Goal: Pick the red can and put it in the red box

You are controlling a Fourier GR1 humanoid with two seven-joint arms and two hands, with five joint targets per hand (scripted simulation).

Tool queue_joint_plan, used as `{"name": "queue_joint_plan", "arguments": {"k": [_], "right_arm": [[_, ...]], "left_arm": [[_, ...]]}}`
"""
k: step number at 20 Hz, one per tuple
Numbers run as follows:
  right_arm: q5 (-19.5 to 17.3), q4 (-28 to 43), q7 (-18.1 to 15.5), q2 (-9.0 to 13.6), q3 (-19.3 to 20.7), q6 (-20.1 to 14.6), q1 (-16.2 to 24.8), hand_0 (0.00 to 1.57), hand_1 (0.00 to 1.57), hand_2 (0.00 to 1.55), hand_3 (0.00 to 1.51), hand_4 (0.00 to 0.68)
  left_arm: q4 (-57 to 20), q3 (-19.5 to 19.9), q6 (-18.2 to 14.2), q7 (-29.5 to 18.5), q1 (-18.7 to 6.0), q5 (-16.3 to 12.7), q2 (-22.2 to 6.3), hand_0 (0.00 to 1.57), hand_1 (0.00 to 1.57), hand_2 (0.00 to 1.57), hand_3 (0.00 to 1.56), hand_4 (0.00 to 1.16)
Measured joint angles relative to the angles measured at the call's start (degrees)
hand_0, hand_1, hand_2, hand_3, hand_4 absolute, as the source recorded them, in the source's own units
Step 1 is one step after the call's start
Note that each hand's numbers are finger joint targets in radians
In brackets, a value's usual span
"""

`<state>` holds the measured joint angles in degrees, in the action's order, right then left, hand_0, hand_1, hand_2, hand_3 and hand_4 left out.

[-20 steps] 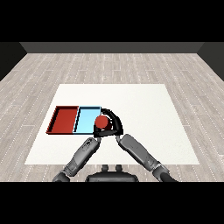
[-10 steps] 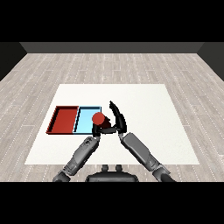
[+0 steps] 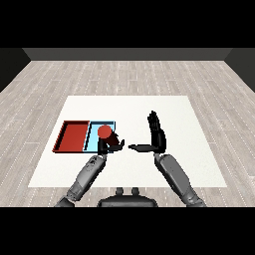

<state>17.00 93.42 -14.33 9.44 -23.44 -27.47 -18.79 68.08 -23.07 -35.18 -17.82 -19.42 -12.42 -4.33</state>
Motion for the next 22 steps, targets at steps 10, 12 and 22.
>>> {"name": "queue_joint_plan", "arguments": {"k": [10,12,22], "right_arm": [[3.5,3.0,-5.1,7.2,8.3,5.1,15.5,0.00,0.00,0.00,0.00,0.000],[4.0,3.6,-5.5,8.6,9.9,6.2,17.6,0.00,0.00,0.00,0.00,0.000],[2.3,0.1,-3.2,9.7,13.7,5.8,17.6,0.00,0.00,0.00,0.00,0.000]], "left_arm": [[-0.1,6.9,1.0,3.9,0.3,3.5,-13.6,1.57,1.57,1.55,1.47,1.10],[-2.1,8.8,1.4,5.0,-0.5,3.8,-15.7,1.57,1.57,1.55,1.46,1.09],[-27.8,16.8,6.8,4.2,-10.1,5.1,-20.4,1.57,1.57,1.56,1.47,1.06]]}}
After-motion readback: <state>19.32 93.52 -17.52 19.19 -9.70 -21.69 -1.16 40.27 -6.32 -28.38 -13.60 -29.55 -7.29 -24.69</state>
